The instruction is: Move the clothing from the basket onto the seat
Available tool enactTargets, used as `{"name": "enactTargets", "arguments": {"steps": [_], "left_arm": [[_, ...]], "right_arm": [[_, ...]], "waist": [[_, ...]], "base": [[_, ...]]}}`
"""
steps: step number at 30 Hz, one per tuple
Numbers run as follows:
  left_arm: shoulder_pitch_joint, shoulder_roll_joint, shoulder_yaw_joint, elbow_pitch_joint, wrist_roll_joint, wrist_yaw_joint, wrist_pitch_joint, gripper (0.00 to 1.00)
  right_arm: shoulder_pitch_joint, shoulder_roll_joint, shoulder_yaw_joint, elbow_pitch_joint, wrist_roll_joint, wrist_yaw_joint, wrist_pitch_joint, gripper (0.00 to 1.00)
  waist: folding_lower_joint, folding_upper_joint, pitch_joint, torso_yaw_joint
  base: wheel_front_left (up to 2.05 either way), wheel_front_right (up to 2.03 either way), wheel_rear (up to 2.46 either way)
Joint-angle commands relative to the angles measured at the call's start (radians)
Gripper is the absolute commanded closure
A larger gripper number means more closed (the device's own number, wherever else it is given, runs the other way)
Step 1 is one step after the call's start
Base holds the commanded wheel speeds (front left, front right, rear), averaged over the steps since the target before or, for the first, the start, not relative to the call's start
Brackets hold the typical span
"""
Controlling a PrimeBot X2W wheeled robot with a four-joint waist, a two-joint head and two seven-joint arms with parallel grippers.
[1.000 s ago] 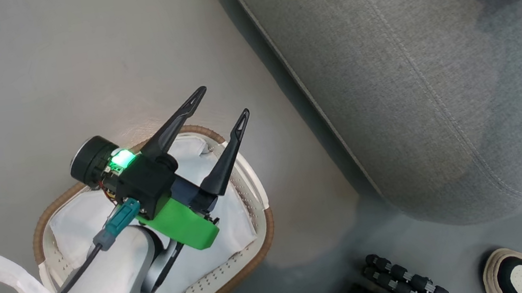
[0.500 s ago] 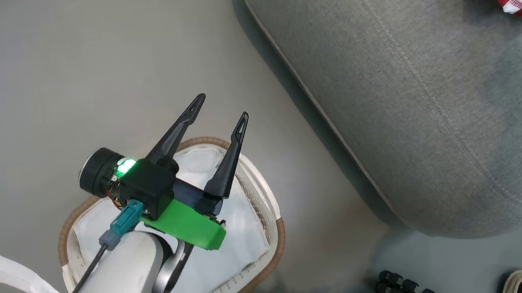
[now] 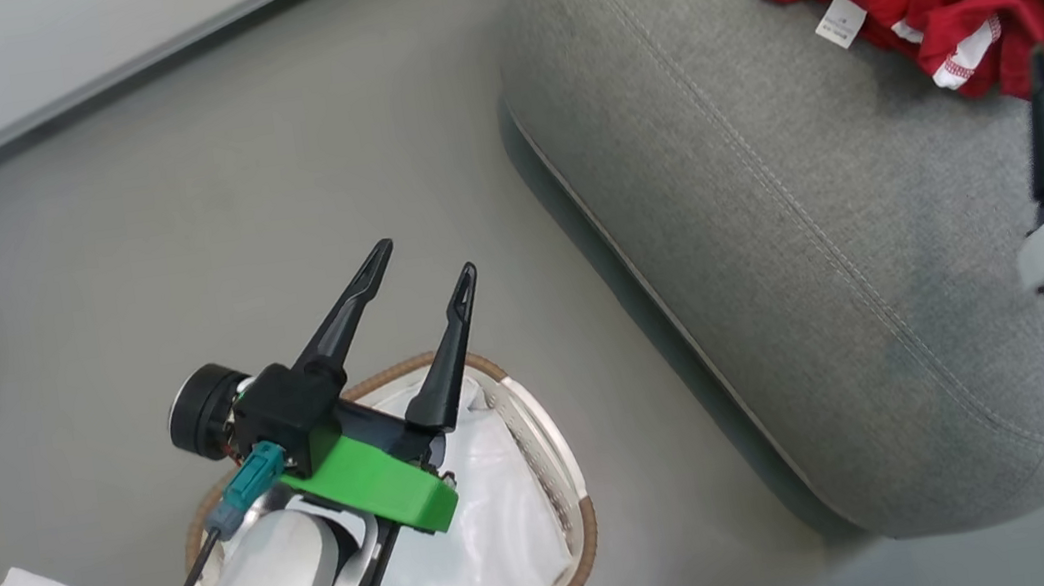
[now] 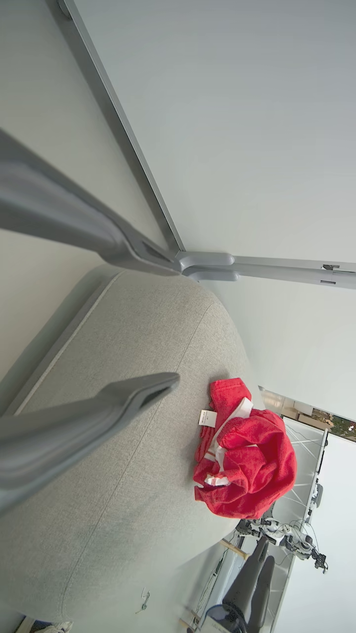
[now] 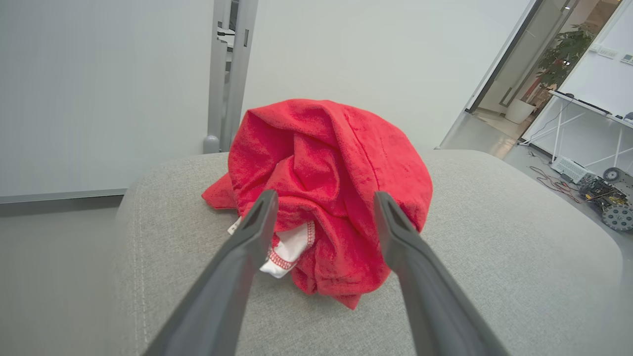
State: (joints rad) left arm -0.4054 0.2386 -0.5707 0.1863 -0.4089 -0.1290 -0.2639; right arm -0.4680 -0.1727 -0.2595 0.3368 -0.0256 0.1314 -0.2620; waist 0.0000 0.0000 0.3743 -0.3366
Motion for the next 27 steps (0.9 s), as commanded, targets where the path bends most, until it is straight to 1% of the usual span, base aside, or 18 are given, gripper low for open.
{"name": "enactTargets", "arguments": {"steps": [1, 6, 8, 14, 21, 24, 27], "left_arm": [[0.026, -0.008, 0.02, 0.004, 0.016, -0.003, -0.001, 0.0], [0.073, -0.039, 0.1, 0.032, 0.043, -0.003, -0.001, 0.0], [0.095, -0.058, 0.151, 0.051, 0.065, -0.003, -0.001, 0.0], [0.159, -0.112, 0.288, 0.107, 0.15, 0.004, -0.001, 0.0], [0.22, -0.15, 0.418, 0.166, 0.198, 0.003, -0.001, 0.0], [0.243, -0.162, 0.478, 0.178, 0.214, 0.01, -0.001, 0.0], [0.267, -0.174, 0.518, 0.189, 0.232, 0.011, -0.001, 0.0]], "right_arm": [[0.025, 0.0, 0.022, -0.014, 0.02, -0.001, -0.004, 0.0], [0.063, 0.005, 0.133, -0.049, 0.04, -0.001, -0.003, 0.0], [0.078, 0.016, 0.168, -0.06, 0.055, -0.001, -0.003, 0.0], [0.138, 0.04, 0.245, -0.079, 0.077, -0.001, -0.003, 0.0], [0.201, 0.073, 0.273, -0.058, 0.075, -0.001, -0.003, 0.0], [0.224, 0.085, 0.283, -0.047, 0.069, -0.001, -0.003, 0.0], [0.245, 0.096, 0.261, -0.051, 0.08, -0.001, -0.003, 0.0]], "waist": [[0.0, 0.0, -0.069, 0.033], [0.0, 0.0, -0.12, 0.075], [0.0, 0.0, -0.14, 0.101], [0.0, 0.0, -0.185, 0.18], [0.0, 0.0, -0.223, 0.261], [0.0, 0.0, -0.238, 0.289], [0.0, 0.0, -0.252, 0.314]], "base": [[0.0, 0.0, 0.0], [0.0, 0.0, 0.0], [0.0, 0.0, 0.0], [0.0, 0.0, 0.0], [0.0, 0.0, 0.0], [0.0, 0.0, 0.0], [0.0, 0.0, 0.0]]}}
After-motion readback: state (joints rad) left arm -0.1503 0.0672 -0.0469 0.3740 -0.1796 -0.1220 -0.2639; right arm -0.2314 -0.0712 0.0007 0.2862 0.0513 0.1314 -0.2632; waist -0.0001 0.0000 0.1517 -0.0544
